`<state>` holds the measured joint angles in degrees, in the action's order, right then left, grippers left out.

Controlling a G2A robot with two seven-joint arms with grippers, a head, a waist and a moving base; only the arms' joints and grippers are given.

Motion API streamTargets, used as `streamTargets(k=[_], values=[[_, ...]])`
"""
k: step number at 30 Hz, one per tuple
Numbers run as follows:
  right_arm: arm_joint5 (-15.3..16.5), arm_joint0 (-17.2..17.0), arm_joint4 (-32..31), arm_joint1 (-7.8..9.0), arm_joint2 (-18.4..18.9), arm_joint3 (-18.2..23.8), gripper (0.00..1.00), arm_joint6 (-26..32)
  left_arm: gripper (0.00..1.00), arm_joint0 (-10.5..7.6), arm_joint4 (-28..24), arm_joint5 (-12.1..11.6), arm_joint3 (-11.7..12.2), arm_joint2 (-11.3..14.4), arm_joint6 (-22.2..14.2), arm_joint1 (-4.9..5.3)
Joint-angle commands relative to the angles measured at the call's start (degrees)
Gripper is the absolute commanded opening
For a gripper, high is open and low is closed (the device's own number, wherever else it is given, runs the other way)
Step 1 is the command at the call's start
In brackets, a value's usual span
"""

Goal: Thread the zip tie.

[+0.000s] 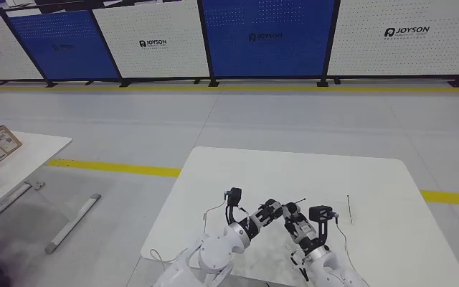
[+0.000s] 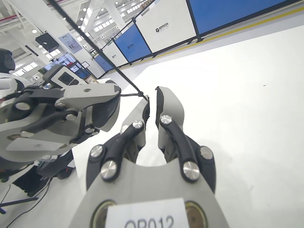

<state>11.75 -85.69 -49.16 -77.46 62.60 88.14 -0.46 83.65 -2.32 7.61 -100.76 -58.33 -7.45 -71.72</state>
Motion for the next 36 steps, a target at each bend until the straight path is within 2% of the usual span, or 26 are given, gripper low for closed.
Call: streamTargets(k=[1,4,7,10,22,24,25,36], values=[[-0.39,-0.03,-0.34,0.03,-0.11,0.12,0.22,0.68,0.00,0.02,0.01,-0.09,-0.05,-0.02,0.09,0.00],[-1.17,0.03,-0.54,0.01,-0.33,0.15,0.18,1.46,0.00,0.09,0.01,-0.15,-0.19,-0.07,0.20,0.01],[-1.32,0.09,-0.57,-0.02,-0.47,0.13,0.24,1.33,0.00,0.15,0.08,-0.15,-0.23,-0.10,0.23,0.02],[-1.05,-0.19,-0.52,0.00,-0.37,0.47,0.25,0.40,0.00,0.16,0.18,-0.10,-0.23,-0.09,0.17,0.03],[-0.54,-0.39,-0.33,0.09,-0.13,0.50,0.13,-0.16,0.00,-0.02,0.91,0.01,0.16,0.36,0.30,-0.01],[-0.64,-0.20,-0.35,0.07,-0.22,0.27,0.07,0.00,0.00,-0.09,1.21,0.17,0.35,0.47,0.56,-0.03],[-0.67,-0.14,-0.34,0.06,-0.24,0.20,0.00,-0.01,0.00,-0.14,1.23,0.22,0.43,0.53,0.64,-0.05],[-0.44,-0.04,-0.40,0.09,-0.20,-0.25,0.00,-0.35,0.00,-0.37,1.09,-0.33,0.61,0.81,1.29,-0.20]])
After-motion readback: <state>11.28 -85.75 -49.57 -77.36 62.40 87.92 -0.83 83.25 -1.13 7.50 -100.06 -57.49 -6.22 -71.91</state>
